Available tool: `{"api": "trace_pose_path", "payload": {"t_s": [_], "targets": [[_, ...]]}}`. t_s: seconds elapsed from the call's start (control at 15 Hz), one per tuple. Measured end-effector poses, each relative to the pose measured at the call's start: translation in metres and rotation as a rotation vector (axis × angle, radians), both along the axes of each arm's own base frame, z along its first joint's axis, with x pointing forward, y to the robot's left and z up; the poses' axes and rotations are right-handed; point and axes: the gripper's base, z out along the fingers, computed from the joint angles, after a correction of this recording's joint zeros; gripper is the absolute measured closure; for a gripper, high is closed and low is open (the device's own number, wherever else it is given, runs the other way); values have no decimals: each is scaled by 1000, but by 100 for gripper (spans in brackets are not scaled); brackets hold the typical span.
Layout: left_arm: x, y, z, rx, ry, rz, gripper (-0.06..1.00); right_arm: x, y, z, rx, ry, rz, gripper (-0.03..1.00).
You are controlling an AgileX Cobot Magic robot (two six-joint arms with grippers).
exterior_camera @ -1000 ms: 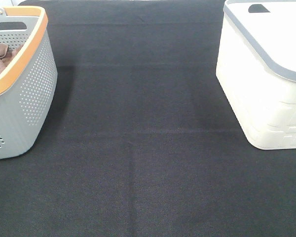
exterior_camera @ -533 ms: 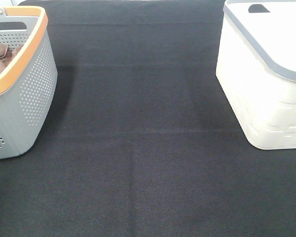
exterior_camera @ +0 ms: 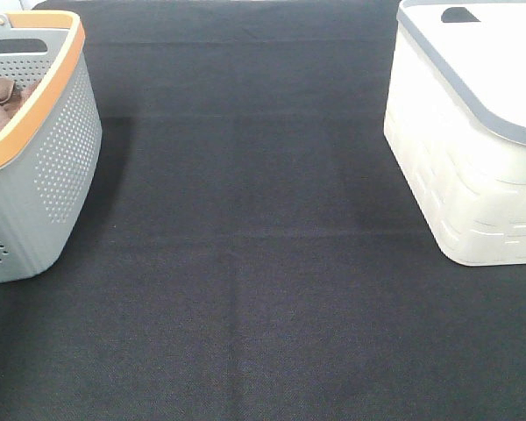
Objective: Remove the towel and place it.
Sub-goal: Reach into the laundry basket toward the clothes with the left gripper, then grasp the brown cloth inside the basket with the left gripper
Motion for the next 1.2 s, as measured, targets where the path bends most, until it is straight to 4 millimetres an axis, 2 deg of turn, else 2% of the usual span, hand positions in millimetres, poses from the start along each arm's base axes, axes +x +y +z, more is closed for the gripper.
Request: {"api": "trace_pose_path", "payload": {"t_s": [0.2,0.4,0.47,0.6,0.67,0.87,1.2], "targets": [[45,3,-13,-5,235,31,34,0,0,0,0,0,0,38],[89,18,-29,-20,322,84,28,0,0,0,0,0,0,38],[89,18,-29,-20,322,84,28,0,0,0,0,0,0,38],[104,37,-42,-74,363,154,28,0,0,0,0,0,0,38],[111,50,-55,-130,390,201,28,0,0,0,0,0,0,38],[121,69,-72,-214,371,259,28,0,0,0,0,0,0,38],[133,70,-70,-293,238,273,28,0,0,0,0,0,0,38]]}}
